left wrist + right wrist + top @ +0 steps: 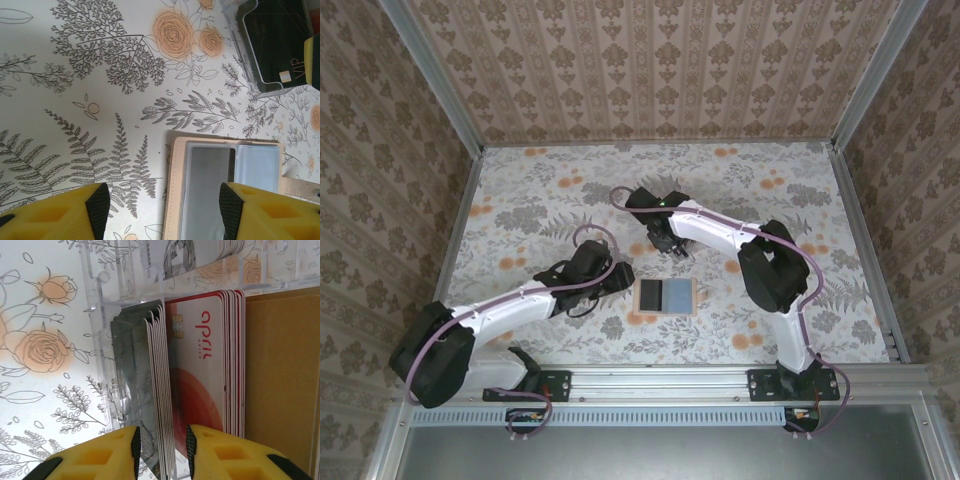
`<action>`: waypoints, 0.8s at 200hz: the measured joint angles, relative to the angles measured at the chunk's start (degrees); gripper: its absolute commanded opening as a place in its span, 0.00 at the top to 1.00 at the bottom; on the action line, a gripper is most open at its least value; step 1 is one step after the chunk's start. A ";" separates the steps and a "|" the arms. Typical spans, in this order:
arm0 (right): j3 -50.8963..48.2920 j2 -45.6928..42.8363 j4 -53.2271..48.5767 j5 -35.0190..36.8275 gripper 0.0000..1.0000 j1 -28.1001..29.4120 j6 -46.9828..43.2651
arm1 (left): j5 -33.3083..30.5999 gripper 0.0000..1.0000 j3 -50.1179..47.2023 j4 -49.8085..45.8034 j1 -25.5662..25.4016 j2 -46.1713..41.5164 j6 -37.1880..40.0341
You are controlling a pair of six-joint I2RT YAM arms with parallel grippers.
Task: Put the credit cards into the card holder
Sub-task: Pick up the credit card from the storage box.
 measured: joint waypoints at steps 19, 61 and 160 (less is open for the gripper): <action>0.04 0.81 0.15 1.18 0.67 0.44 -0.52 | -0.17 0.36 -0.50 -0.04 0.09 -0.42 -0.42; 0.11 3.41 0.42 5.16 0.68 2.08 -1.16 | -0.20 0.36 -0.72 -0.11 0.42 -0.55 -0.76; -1.57 4.24 3.43 15.96 0.72 3.78 -3.48 | -0.20 0.35 -1.09 -0.15 0.46 -0.55 -0.79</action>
